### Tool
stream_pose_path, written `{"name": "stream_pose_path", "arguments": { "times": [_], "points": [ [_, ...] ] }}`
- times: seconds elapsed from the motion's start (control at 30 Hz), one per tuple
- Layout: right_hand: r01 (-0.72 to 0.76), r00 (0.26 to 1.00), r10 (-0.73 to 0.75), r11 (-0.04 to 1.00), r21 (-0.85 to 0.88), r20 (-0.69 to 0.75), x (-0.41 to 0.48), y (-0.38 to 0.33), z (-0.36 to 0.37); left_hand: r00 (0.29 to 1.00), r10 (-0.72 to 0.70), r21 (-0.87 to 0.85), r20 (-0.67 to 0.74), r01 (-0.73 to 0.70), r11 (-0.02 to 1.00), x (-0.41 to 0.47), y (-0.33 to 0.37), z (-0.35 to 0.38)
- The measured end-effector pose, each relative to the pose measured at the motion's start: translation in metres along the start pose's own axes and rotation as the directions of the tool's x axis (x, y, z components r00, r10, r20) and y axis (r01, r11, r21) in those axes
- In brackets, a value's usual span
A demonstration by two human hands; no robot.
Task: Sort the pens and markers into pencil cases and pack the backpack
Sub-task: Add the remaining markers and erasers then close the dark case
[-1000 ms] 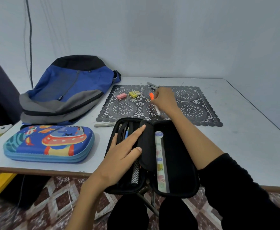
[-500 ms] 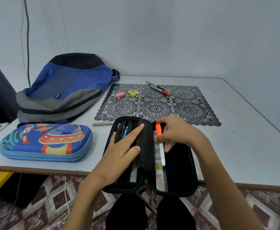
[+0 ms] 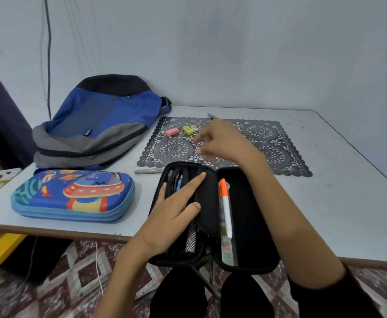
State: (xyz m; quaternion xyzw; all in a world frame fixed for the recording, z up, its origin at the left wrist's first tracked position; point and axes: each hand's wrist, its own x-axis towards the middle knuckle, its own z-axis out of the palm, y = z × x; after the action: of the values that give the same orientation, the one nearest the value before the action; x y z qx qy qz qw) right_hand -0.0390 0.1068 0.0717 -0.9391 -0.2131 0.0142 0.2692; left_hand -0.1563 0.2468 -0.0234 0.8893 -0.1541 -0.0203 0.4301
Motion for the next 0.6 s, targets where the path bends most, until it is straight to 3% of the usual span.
{"name": "stream_pose_path", "arguments": {
  "times": [0.17, 0.33, 0.6],
  "points": [
    [0.207, 0.978, -0.198, 0.955, -0.212, 0.063, 0.062, -0.04, 0.051, 1.0, 0.017, 0.02, 0.0, -0.017, 1.0, 0.002, 0.0, 0.001],
    [0.283, 0.954, -0.195, 0.838, -0.467, 0.227, 0.081, -0.053, 0.077, 0.999, 0.049, 0.027, -0.019, -0.048, 0.998, 0.001, -0.001, 0.0],
    [0.348, 0.925, -0.192, 0.774, -0.529, 0.328, 0.082, -0.053, 0.078, 0.996, 0.084, 0.042, -0.031, -0.083, 0.996, 0.001, 0.001, -0.001]
  ]
}}
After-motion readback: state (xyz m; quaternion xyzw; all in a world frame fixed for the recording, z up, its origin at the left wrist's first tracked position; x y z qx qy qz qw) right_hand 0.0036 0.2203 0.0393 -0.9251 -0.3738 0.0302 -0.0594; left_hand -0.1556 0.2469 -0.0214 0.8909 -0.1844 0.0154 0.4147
